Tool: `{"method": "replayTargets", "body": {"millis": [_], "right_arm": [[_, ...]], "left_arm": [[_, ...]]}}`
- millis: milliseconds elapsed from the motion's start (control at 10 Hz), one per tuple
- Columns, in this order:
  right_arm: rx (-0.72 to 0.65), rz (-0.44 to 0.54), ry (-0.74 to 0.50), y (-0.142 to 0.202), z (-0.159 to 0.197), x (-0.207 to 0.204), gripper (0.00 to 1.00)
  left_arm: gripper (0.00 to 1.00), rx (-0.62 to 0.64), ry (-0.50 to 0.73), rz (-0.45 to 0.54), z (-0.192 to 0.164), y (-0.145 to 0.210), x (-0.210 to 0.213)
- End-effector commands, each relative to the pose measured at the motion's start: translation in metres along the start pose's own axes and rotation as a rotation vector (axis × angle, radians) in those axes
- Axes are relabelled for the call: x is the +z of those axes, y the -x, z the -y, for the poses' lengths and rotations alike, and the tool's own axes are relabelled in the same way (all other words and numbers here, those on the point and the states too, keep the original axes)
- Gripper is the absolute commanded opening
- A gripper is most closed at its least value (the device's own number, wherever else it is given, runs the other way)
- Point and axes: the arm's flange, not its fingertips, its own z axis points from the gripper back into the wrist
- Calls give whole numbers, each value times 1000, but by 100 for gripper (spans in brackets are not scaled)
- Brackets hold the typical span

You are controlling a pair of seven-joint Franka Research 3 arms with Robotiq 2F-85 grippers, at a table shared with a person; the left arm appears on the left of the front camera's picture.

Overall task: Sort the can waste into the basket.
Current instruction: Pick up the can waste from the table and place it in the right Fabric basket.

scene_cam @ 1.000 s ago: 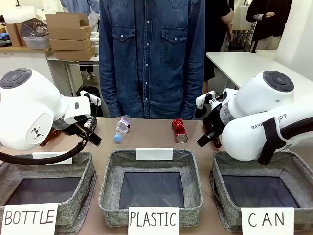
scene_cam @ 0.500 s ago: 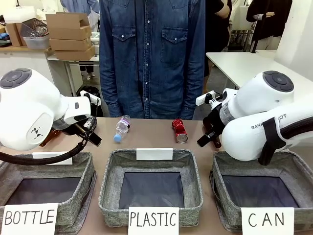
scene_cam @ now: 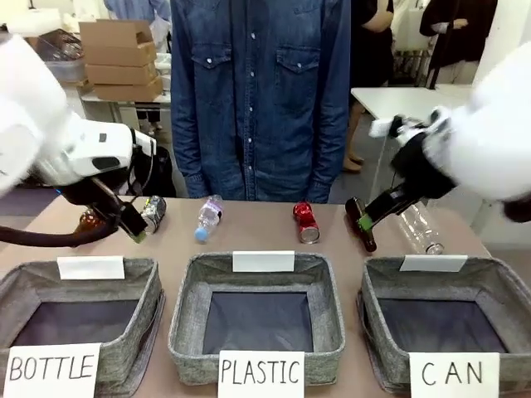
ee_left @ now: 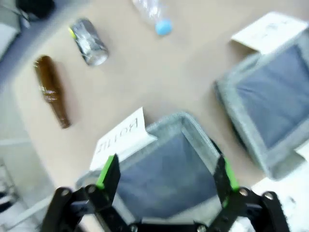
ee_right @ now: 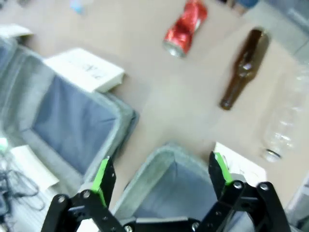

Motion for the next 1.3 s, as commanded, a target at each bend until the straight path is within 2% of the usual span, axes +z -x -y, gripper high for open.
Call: {"method": "replayTargets", "body": {"millis": [0, 100, 200, 300, 400, 500, 600, 700, 800, 900, 1000, 1100, 1200], "right_arm": [[42, 163, 15, 33, -21, 62, 100], [0, 0, 0, 0, 0, 0, 100], [0, 0, 0, 0, 0, 0, 100], [27, 97, 8, 13, -15, 65, 100], [-36, 26, -71, 11, -10, 52, 100], [-140, 31, -303, 13, 0, 58, 100], [-383, 2, -610, 19, 19, 70, 100], [-525, 48, -771, 31, 37, 81, 100], [-631, 117, -904, 43, 57, 88, 100], [-738, 226, -1063, 54, 83, 85, 100], [-857, 266, -1150, 59, 103, 76, 100], [-914, 317, -1235, 63, 115, 65, 100], [-952, 336, -1209, 62, 117, 50, 100]], "left_arm": [[100, -137, -59, 201, 42, 53, 55], [100, 0, 0, 0, 0, 0, 0], [100, 0, 0, 0, 0, 0, 0], [100, -60, -49, 97, 27, 18, 68], [100, -170, 218, 140, 17, 18, 62], [100, -180, 467, 238, -5, 29, 69], [100, -108, 767, 308, -39, 47, 73], [100, -36, 966, 357, -70, 71, 68], [100, 73, 1072, 511, -94, 95, 61], [100, 139, 1142, 678, -111, 112, 51], [100, 201, 1188, 801, -121, 124, 42], [100, 239, 1197, 1035, -131, 138, 36], [100, 280, 1189, 1154, -136, 141, 32]]}}
